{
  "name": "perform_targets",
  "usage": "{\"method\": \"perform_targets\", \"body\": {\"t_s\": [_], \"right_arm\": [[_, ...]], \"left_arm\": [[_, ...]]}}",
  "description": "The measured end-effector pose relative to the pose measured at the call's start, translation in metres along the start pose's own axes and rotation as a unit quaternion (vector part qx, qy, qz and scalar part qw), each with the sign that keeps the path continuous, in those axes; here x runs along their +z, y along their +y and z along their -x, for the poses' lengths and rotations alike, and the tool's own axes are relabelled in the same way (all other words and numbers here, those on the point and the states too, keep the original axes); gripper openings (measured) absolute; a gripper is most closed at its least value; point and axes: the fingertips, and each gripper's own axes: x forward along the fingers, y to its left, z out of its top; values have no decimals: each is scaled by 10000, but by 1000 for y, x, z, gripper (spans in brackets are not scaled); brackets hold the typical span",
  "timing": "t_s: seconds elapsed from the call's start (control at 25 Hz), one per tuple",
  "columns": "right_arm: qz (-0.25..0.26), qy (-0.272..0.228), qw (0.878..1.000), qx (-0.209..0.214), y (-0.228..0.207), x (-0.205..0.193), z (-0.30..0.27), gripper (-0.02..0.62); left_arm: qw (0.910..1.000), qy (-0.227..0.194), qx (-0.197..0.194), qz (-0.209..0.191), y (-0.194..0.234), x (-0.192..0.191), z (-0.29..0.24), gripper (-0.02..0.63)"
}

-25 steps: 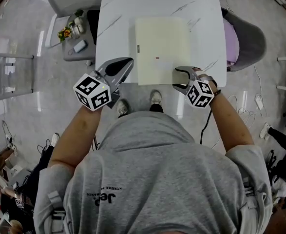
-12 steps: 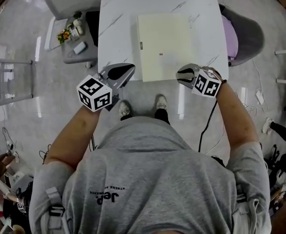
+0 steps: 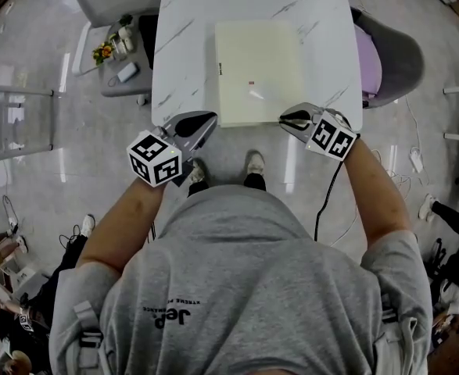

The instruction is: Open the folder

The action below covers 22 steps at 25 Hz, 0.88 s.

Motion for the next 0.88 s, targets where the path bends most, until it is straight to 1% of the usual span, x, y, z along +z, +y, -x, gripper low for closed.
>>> {"method": "perform_targets", "body": {"t_s": [0.12, 0.28, 0.4, 0.48, 0.56, 0.64, 0.88], "right_arm": [[59, -40, 9988, -479, 0, -1, 2, 28], [-39, -336, 9949, -949, -4, 11, 12, 17], [-175, -705, 9903, -1186, -9, 29, 22, 12], [-366, -1021, 9855, -1304, -12, 43, 31, 11], [-690, -1340, 9785, -1409, -17, 50, 40, 11], [-1041, -1641, 9686, -1549, -22, 52, 51, 11], [-1992, -2293, 9338, -1893, -30, 40, 74, 12]], "left_arm": [[10000, 43, -35, 48, -3, -7, 0, 58], [9999, 70, -91, 75, -8, -14, 2, 58], [9999, 98, -110, 81, -10, -17, 5, 58], [9998, 114, -115, 81, -11, -18, 7, 58], [9998, 121, -116, 74, -13, -18, 9, 58], [9998, 117, -119, 66, -14, -16, 9, 58], [9999, 105, -109, 52, -13, -16, 12, 58]]}}
